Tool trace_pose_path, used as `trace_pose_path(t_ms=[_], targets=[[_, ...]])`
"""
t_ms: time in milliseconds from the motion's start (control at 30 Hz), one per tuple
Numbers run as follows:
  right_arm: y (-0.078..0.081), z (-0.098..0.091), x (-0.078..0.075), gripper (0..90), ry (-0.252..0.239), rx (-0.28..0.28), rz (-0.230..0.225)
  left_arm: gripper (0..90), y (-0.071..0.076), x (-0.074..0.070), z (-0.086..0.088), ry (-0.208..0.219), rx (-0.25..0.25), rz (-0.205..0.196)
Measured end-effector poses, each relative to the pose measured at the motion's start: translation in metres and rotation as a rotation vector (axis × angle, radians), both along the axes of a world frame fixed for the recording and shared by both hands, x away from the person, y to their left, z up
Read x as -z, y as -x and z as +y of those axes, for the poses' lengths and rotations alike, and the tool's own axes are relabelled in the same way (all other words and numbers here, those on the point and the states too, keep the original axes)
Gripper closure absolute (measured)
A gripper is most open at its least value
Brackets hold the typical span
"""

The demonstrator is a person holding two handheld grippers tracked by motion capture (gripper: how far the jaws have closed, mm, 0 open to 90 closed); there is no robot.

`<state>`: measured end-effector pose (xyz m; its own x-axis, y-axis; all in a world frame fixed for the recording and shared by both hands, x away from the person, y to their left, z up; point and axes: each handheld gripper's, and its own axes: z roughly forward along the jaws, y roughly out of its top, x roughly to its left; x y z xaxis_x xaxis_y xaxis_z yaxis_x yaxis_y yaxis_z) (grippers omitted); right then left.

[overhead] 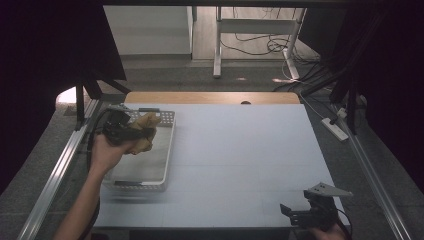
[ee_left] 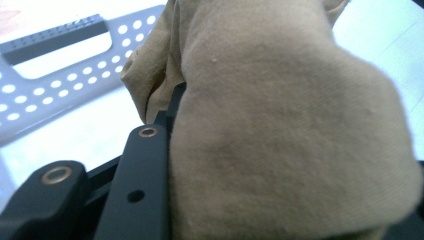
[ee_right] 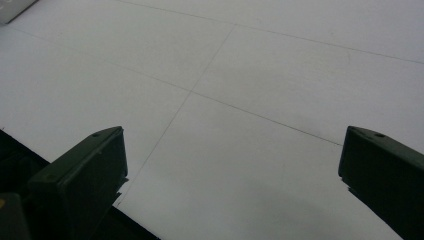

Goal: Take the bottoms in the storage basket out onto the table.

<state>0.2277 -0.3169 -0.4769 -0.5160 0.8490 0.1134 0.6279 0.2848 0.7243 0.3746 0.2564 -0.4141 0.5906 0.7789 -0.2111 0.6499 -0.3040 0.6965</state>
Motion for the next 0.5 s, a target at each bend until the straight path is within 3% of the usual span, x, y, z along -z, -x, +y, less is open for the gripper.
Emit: trace_pose_path(t_ms=[500], targets=[[0.000,0.000,0.000,0.0,0.002,0.001,-0.001,61.4,0.000,-0.019,-0.020,0.014,0.048,-0.044]])
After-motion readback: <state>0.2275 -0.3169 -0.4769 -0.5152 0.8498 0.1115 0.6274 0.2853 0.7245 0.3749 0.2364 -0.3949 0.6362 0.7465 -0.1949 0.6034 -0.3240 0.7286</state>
